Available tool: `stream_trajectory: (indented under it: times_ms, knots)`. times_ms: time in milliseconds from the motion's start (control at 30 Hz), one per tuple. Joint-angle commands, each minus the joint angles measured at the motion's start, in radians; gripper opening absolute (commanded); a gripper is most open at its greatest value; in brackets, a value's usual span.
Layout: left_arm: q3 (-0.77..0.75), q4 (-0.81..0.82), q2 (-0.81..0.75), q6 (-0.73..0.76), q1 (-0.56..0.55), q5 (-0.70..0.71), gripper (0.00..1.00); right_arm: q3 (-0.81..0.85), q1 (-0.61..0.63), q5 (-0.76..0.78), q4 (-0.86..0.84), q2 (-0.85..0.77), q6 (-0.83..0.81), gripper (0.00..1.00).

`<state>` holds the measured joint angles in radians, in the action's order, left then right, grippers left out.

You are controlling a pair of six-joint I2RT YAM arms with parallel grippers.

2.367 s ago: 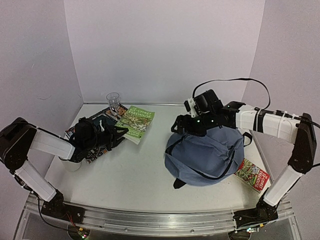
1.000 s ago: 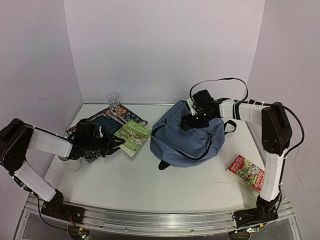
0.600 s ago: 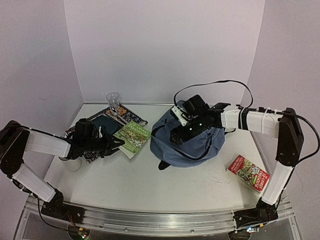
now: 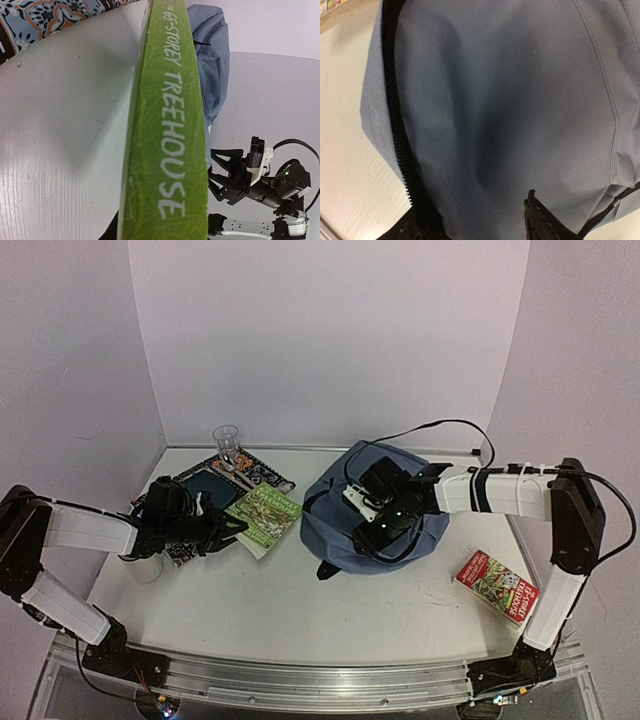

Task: Pack the student bag
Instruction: Open the largest pocket of the student bag.

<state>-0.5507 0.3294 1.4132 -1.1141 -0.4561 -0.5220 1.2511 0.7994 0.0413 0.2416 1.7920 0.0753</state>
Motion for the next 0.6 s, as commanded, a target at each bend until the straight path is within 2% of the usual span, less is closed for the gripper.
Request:
stream_trajectory:
  times_ms: [0,200,433,567]
  knots:
    - [-0.070,0.070,-0.056,0.046,0.005,-0.028,0.00,-0.018,0.004,0.083,0.083,-0.073,-0.006,0.59]
    - [-0.093,0.049,-0.043,0.065,0.005,-0.040,0.00,-0.011,0.002,0.148,0.108,-0.077,-0.006,0.47]
    - [-0.107,0.008,-0.048,0.098,0.005,-0.030,0.00,0.032,0.002,0.188,0.122,-0.082,0.001,0.44]
    - [-0.117,-0.016,-0.056,0.115,0.005,-0.027,0.00,0.056,0.003,0.199,0.120,-0.053,-0.005,0.35]
